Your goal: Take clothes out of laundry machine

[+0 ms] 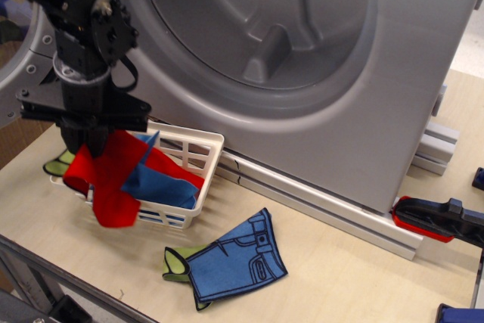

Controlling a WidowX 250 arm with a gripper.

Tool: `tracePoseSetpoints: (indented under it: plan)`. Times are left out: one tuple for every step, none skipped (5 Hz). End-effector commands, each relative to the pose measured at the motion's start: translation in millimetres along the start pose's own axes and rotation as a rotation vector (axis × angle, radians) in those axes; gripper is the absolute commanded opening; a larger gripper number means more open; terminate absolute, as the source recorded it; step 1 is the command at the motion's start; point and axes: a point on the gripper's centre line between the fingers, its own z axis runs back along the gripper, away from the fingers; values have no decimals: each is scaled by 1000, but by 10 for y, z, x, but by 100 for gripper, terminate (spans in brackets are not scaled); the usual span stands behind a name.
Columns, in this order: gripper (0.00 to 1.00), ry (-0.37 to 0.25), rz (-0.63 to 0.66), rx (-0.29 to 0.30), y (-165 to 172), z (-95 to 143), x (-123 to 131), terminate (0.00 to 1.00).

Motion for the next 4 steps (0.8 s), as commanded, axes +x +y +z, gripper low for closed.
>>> tracePoseSetpoints:
  plan:
    - [0,-137,-23,-97,-186,-162,406,0]
    - [0,-165,-40,-169,-376,-284,526,0]
    - [100,-141,-92,-238,-562,-389,555,0]
    - [100,-128,-97,-240,-597,-216,563,0]
